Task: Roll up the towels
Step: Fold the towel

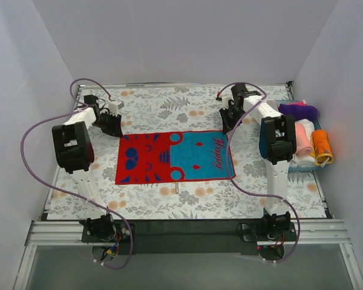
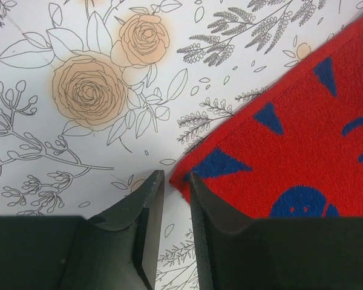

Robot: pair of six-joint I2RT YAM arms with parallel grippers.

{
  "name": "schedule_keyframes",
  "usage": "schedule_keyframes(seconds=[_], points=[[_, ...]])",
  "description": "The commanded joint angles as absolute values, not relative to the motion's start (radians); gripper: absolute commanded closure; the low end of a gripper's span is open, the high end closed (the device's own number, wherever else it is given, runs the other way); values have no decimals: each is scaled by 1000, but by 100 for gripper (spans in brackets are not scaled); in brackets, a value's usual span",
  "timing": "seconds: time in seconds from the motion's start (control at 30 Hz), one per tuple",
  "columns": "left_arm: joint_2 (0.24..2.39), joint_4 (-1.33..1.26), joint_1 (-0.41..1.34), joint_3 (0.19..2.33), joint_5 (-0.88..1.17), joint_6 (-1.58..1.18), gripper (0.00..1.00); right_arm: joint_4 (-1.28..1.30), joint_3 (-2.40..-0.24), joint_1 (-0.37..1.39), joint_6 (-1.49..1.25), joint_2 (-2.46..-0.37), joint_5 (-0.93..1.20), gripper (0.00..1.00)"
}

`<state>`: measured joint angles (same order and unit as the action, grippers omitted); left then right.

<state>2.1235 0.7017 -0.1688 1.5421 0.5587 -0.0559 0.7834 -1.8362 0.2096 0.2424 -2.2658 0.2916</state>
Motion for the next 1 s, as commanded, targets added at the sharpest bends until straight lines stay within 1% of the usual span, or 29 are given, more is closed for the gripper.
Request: schedule_keyframes(seconds=[0.0, 0.2, 0.33, 0.37, 0.4, 0.53, 0.67, 0.8, 0.97], points=[[2132, 716, -160, 1510, 587, -44, 78, 779, -1847, 206, 247, -2243, 311, 99], [2132, 704, -156, 1489, 578, -46, 80, 779, -1848, 206, 249, -2243, 307, 99], [2137, 701, -156, 1506, 568, -48, 91, 781, -1848, 206, 250, -2241, 304, 99], [2135, 696, -155, 1511, 565, -52, 98, 781, -1850, 204, 250, -2241, 304, 99], [2131, 686, -155, 1516, 561, -55, 100, 782, -1855, 204, 250, -2243, 305, 99], [2115, 669, -156, 1548, 557, -72, 100, 782, -1876, 196, 258, -2240, 296, 99], [2114, 687, -161, 1634, 577, -80, 100, 784, -1925, 176, 267, -2232, 294, 99], [2103, 762, -163, 1729, 632, -48, 100, 805, -1963, 161, 282, -2207, 316, 99], [2008, 795, -170, 1657, 655, 35, 100, 815, -1873, 161, 337, -2103, 342, 99]])
